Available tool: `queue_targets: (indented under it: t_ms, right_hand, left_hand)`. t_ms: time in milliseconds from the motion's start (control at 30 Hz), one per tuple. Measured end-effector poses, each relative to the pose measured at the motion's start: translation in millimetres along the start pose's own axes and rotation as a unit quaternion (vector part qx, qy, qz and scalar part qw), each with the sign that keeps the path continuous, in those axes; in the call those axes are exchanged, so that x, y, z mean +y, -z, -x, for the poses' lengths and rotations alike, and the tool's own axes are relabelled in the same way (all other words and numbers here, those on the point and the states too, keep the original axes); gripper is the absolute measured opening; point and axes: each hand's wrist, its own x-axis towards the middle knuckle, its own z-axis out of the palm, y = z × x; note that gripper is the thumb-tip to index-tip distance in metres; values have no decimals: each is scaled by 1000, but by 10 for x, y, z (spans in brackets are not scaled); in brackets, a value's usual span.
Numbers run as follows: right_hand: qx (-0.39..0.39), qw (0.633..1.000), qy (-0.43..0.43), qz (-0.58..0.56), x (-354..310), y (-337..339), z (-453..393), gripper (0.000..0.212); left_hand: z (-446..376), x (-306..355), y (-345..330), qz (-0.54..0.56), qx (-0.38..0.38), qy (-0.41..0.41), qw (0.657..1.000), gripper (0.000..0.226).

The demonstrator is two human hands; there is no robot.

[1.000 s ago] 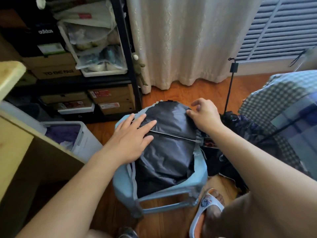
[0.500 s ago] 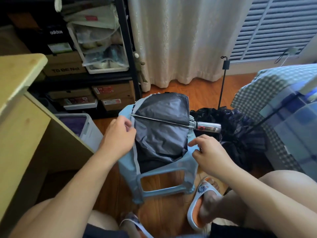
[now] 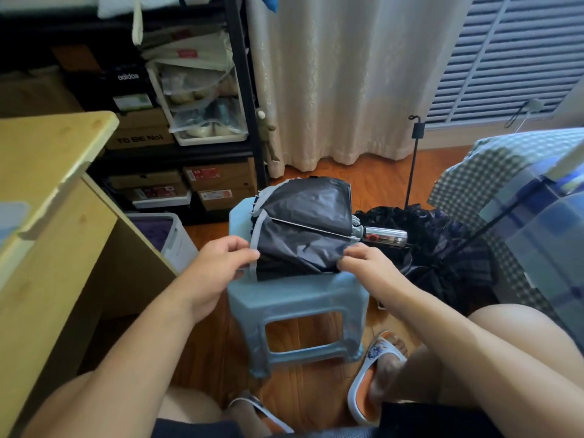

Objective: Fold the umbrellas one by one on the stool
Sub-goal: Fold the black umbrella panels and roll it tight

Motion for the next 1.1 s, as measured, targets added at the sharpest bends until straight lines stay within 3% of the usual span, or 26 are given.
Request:
queue_targets:
  t_ms: [133, 200, 333, 400, 533, 633, 833, 1000, 1100]
  right_hand:
    - [43, 995, 72, -56, -32, 41, -42, 52]
    - [51, 986, 82, -133, -49, 91, -73, 50]
    - [-8, 961, 77, -267, -76, 189, -126, 34]
    - [-42, 966, 84, -240, -66, 210, -145, 44]
    - [-80, 979, 101, -160, -13, 220, -124, 85]
    - [-82, 978, 109, -159, -10, 253, -111, 92]
    - [5, 982, 130, -138, 46, 190, -80, 80]
    - [22, 981, 181, -72, 28, 154, 24, 63]
    - [91, 966, 162, -182, -36, 229, 13, 43]
  left_hand:
    - [45, 71, 32, 41, -8, -89, 995, 8]
    - [48, 88, 17, 65, -9, -115, 991, 16]
    - [47, 124, -11, 117, -20, -143, 983, 17]
    - [37, 139, -18, 144, -24, -145, 979, 12]
    - [9, 144, -50, 159, -17, -134, 978, 10]
    - [-17, 145, -66, 168, -13, -129, 977, 14]
    - [-26, 148, -76, 175, -20, -135, 975, 25]
    - [-18, 162, -75, 208, -40, -139, 967, 6]
    - [-21, 163, -70, 211, -41, -139, 967, 6]
